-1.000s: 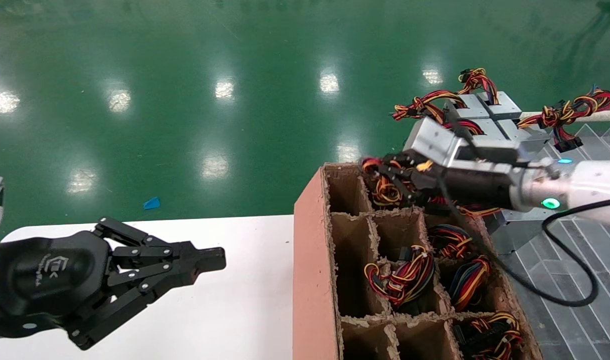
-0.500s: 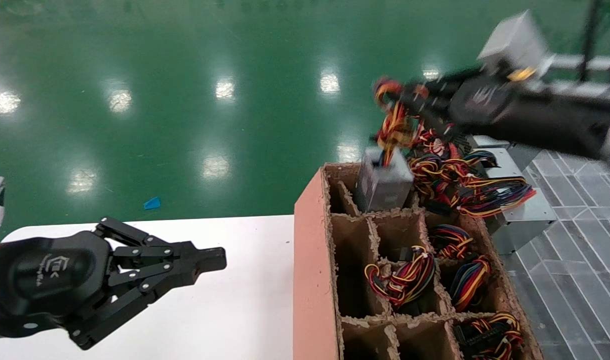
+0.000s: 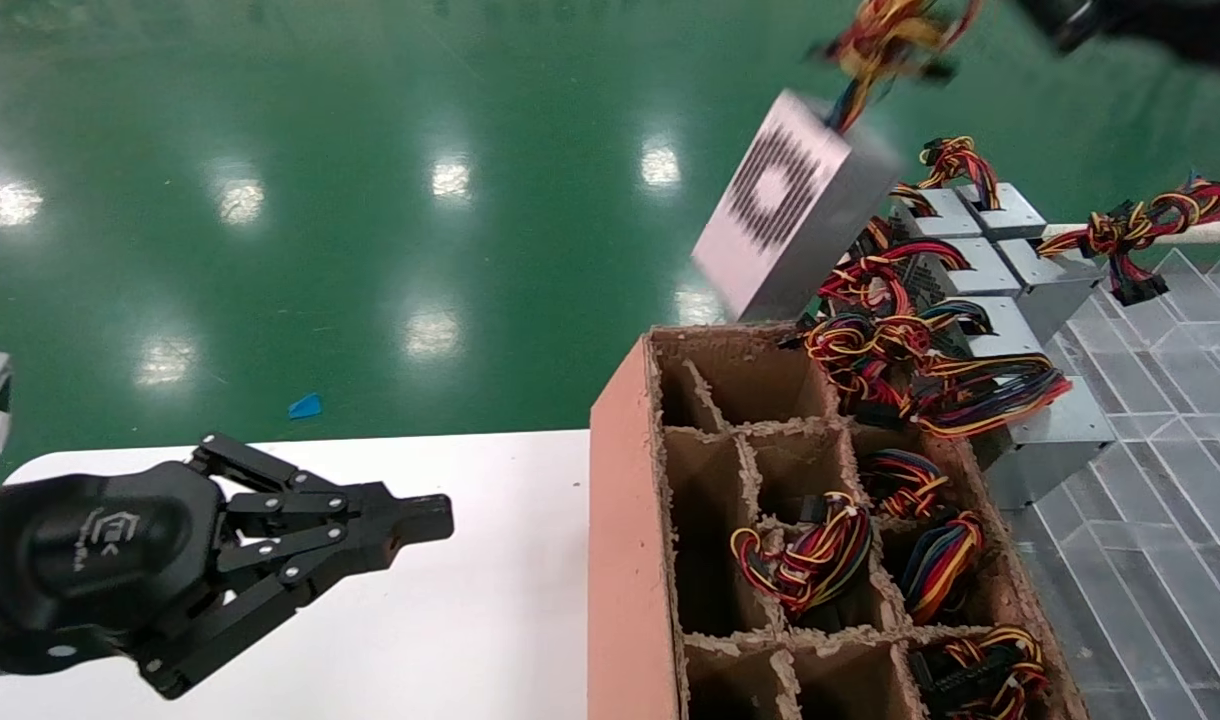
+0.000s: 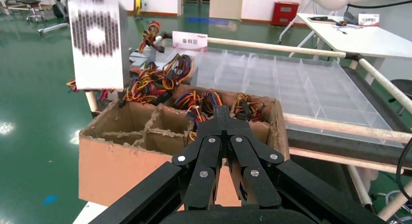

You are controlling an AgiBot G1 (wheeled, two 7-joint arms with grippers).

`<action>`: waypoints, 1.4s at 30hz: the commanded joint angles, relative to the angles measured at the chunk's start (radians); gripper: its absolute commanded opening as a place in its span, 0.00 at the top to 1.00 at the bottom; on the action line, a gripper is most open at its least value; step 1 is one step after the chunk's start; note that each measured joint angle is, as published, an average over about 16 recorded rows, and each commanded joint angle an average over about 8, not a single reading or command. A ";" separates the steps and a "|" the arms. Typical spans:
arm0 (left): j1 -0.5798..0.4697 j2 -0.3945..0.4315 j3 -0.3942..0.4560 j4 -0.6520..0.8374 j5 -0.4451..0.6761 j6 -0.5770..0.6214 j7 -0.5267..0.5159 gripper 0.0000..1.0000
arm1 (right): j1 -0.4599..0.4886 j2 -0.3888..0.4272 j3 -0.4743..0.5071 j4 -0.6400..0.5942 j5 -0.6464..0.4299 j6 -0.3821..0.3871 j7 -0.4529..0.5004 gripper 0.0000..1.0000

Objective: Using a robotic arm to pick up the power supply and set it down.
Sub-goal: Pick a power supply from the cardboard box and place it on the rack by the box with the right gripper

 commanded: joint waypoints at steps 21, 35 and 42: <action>0.000 0.000 0.000 0.000 0.000 0.000 0.000 1.00 | 0.172 0.144 -0.020 -0.356 -0.159 0.093 -0.147 1.00; 0.000 0.000 0.000 0.000 0.000 0.000 0.000 1.00 | 0.230 0.204 -0.019 -0.475 -0.166 0.029 -0.185 1.00; 0.000 0.000 0.000 0.000 0.000 0.000 0.000 1.00 | 0.258 0.231 -0.021 -0.490 -0.168 -0.019 -0.185 1.00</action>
